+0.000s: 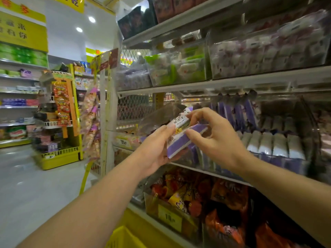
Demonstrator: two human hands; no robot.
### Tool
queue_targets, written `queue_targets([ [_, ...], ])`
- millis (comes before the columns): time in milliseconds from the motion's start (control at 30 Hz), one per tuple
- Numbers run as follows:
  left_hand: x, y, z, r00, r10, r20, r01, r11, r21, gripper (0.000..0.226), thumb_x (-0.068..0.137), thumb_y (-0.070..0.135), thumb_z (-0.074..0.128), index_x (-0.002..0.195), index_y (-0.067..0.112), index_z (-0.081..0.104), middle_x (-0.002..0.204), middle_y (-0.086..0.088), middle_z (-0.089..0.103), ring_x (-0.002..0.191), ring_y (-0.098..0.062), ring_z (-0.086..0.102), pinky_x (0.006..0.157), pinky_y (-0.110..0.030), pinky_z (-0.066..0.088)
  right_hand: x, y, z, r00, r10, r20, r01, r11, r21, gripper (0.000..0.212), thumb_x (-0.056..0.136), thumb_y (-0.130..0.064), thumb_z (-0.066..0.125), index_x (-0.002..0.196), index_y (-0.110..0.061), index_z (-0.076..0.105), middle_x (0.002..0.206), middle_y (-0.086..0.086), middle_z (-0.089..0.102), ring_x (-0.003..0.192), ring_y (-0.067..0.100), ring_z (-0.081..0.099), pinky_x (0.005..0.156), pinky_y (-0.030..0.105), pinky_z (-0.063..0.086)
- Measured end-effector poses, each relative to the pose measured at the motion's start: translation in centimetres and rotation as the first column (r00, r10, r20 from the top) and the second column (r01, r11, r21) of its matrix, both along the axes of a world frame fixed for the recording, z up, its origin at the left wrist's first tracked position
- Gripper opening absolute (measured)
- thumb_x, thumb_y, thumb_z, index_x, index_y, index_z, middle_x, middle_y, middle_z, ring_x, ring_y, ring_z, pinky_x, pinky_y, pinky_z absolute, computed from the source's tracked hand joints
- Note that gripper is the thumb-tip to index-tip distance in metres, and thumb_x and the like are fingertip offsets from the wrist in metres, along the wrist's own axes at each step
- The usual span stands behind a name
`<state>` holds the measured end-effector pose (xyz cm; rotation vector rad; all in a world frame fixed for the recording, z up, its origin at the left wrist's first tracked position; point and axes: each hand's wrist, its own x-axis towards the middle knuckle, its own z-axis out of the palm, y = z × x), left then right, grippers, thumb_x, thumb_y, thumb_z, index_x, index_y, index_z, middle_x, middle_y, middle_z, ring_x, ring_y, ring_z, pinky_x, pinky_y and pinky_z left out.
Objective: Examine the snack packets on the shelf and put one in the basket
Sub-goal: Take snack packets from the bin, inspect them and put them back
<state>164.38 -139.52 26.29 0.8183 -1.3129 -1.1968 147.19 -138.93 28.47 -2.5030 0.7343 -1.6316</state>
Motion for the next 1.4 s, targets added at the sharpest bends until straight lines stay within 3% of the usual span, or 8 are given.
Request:
queue_targets([
  [167, 2.4, 1.6, -5.1, 0.99, 0.123, -0.066, -0.126, 0.991, -0.044, 0.034, 0.094, 0.013, 0.058, 0.128, 0.016, 0.054, 0.119, -0.009, 0.069, 0.106, -0.028, 0.068, 0.089, -0.046, 0.056, 1.9, 0.1, -6.8, 0.985, 0.17, 0.018, -0.166, 0.924, 0.344, 0.041, 0.081, -0.029, 0.064, 0.114, -0.045, 0.045, 0.148, -0.018, 0.033, 0.126, 0.01, 0.051, 0.097, 0.042, 0.048],
  [300, 4.8, 3.0, -11.2, 0.979, 0.161, 0.129, -0.162, 0.987, -0.001, 0.043, 0.087, 0.015, 0.066, 0.128, 0.019, 0.054, 0.119, -0.002, 0.07, 0.108, -0.025, 0.067, 0.092, -0.047, 0.054, 4.2, 0.0, -11.5, 0.936, 0.211, 0.28, -0.342, 0.725, 0.597, 0.047, 0.077, -0.044, 0.067, 0.119, -0.04, 0.047, 0.12, -0.015, 0.064, 0.105, -0.002, 0.063, 0.077, 0.016, 0.054],
  [400, 6.4, 3.8, -15.7, 0.972, 0.139, 0.192, -0.151, 0.987, 0.049, 0.054, 0.073, 0.024, 0.075, 0.124, 0.019, 0.057, 0.119, -0.003, 0.07, 0.111, -0.025, 0.066, 0.096, -0.049, 0.051, 6.1, -0.7, -15.0, 0.862, 0.169, 0.478, -0.499, 0.447, 0.742, 0.025, 0.089, -0.026, 0.061, 0.112, -0.017, 0.062, 0.104, 0.006, 0.074, 0.094, 0.02, 0.071, 0.075, 0.036, 0.06],
  [533, 7.6, 4.0, -19.9, 0.969, 0.165, 0.181, -0.19, 0.973, 0.129, 0.054, 0.071, 0.018, 0.077, 0.122, 0.02, 0.057, 0.119, -0.001, 0.07, 0.11, -0.022, 0.066, 0.093, -0.048, 0.053, 7.7, -1.5, -19.0, 0.866, 0.123, 0.485, -0.498, 0.305, 0.812, 0.019, 0.093, -0.017, 0.056, 0.108, -0.006, 0.063, 0.103, 0.017, 0.072, 0.088, 0.026, 0.071, 0.078, 0.039, 0.057],
  [700, 8.0, 3.1, -21.7, 0.941, 0.222, 0.255, -0.273, 0.944, 0.186, 0.037, 0.086, 0.006, 0.068, 0.121, 0.016, 0.058, 0.116, -0.005, 0.07, 0.103, -0.023, 0.069, 0.087, -0.047, 0.056, 8.3, -2.7, -22.1, 0.861, 0.124, 0.494, -0.509, 0.233, 0.828, 0.016, 0.093, -0.01, 0.055, 0.107, -0.01, 0.063, 0.1, 0.011, 0.074, 0.089, 0.024, 0.071, 0.079, 0.039, 0.057],
  [867, 7.2, 2.3, -21.8, 0.929, 0.37, 0.025, -0.363, 0.894, 0.262, 0.024, 0.094, 0.024, 0.057, 0.11, 0.009, 0.067, 0.106, -0.01, 0.074, 0.102, -0.026, 0.069, 0.091, -0.046, 0.055, 8.1, -3.1, -23.4, 0.861, 0.213, 0.462, -0.5, 0.192, 0.844, 0.022, 0.093, -0.006, 0.055, 0.112, -0.013, 0.063, 0.104, 0.006, 0.074, 0.09, 0.017, 0.071, 0.069, 0.025, 0.058],
  [1167, 6.3, 2.4, -22.3, 0.922, 0.384, -0.042, -0.35, 0.876, 0.33, 0.024, 0.095, 0.026, 0.054, 0.107, 0.011, 0.069, 0.102, -0.01, 0.075, 0.097, -0.026, 0.07, 0.081, -0.04, 0.058, 7.6, -3.1, -23.5, 0.823, 0.127, 0.553, -0.567, 0.144, 0.811, 0.026, 0.093, -0.018, 0.054, 0.077, -0.021, 0.074, 0.069, -0.007, 0.067, 0.066, 0.006, 0.064, 0.064, 0.025, 0.042],
  [1400, 6.3, 2.8, -21.9, 0.909, 0.413, -0.066, -0.382, 0.884, 0.271, 0.027, 0.095, 0.029, 0.053, 0.1, 0.01, 0.07, 0.099, -0.013, 0.075, 0.093, -0.025, 0.07, 0.078, -0.04, 0.057, 7.4, -2.9, -23.4, 0.818, 0.093, 0.568, -0.575, 0.146, 0.805, 0.027, 0.093, -0.029, 0.053, 0.092, -0.015, 0.076, 0.094, 0.007, 0.075, 0.076, 0.011, 0.068, 0.067, 0.026, 0.052],
])
